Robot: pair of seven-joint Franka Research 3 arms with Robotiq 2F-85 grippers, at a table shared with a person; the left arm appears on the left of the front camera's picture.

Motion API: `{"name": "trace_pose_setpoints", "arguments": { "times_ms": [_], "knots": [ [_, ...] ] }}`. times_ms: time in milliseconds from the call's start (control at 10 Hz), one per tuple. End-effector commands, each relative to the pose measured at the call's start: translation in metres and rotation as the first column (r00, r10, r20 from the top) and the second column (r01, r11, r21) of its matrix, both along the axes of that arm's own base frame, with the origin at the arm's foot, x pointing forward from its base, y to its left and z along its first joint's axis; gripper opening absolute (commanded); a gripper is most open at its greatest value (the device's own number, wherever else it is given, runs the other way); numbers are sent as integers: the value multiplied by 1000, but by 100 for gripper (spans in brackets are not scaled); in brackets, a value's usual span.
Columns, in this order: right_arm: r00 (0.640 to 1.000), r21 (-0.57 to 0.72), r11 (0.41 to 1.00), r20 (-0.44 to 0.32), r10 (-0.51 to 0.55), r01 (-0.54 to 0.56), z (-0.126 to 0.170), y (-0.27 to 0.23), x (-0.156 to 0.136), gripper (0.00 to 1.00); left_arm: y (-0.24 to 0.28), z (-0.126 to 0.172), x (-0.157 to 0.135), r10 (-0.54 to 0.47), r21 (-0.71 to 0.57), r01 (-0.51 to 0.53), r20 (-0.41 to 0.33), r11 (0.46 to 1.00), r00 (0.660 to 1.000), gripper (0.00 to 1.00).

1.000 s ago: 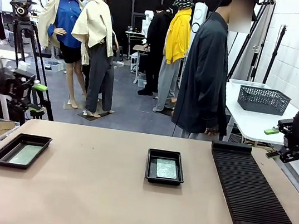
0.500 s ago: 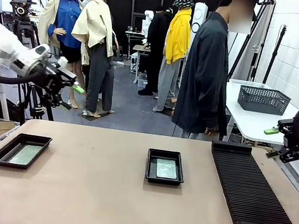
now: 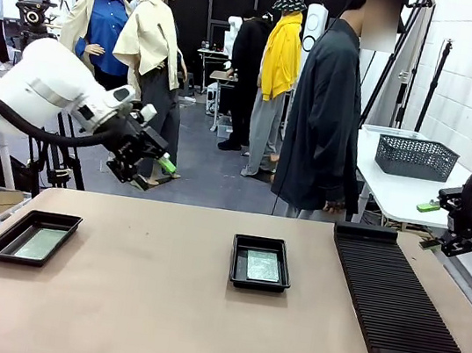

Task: Inspect and transfer BCBs to ESD trays.
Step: Pick up the ESD tray and place it on the left side of the table.

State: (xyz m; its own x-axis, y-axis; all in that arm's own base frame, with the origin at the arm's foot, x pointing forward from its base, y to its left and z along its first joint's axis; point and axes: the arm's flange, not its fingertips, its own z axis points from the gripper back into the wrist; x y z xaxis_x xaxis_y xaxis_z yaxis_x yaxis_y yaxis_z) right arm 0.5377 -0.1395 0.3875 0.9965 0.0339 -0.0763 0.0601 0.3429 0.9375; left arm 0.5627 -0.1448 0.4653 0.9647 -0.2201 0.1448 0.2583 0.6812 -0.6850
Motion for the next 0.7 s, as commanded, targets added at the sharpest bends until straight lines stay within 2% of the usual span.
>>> {"name": "trace_pose_setpoints", "arguments": {
  "times_ms": [0, 300, 600],
  "knots": [
    [1000, -13, 1000, -5, -14, 14, 1, 3, -3, 100, -26, -4, -2, 1, 85, 0, -2, 996, 1000, 100],
    [1000, -13, 1000, -5, -14, 14, 1, 3, -3, 100, -77, -23, -10, -1, 170, -2, 16, 985, 1000, 100],
    [1000, -13, 1000, -5, -14, 14, 1, 3, -3, 100, -126, -52, -11, 63, 264, -70, 38, 962, 997, 100]
  ]
}}
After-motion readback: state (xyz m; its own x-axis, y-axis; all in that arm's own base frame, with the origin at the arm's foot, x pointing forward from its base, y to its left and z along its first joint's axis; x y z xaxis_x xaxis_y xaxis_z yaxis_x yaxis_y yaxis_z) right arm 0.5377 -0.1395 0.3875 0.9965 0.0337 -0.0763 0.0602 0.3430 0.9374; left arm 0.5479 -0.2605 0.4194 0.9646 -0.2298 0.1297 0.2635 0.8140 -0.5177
